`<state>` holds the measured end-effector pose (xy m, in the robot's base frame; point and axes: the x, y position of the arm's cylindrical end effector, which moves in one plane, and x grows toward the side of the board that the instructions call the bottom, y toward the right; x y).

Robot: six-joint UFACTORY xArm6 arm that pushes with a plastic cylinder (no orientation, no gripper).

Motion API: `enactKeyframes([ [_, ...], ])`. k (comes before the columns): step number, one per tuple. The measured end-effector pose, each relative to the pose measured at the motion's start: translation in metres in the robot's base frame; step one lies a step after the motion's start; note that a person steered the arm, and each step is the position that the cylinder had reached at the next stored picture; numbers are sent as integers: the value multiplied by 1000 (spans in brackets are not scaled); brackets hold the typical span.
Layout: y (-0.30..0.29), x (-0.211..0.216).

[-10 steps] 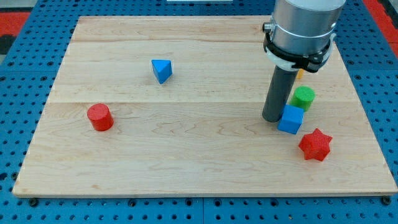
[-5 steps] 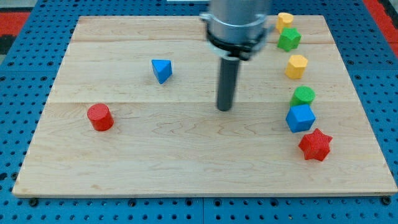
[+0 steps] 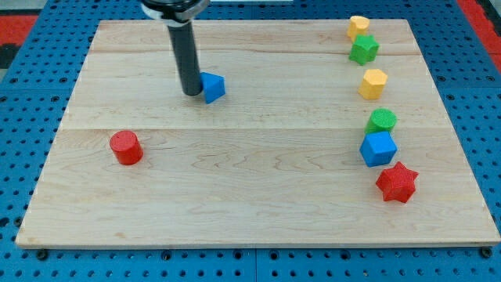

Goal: Place the blue triangle in between the green star and yellow hexagon

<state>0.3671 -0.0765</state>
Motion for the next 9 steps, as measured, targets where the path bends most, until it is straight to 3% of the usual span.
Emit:
enactKeyframes([
  [2,101,0],
  [4,116,-25],
  [6,188,-36],
  [7,164,-57],
  [9,217,-65],
])
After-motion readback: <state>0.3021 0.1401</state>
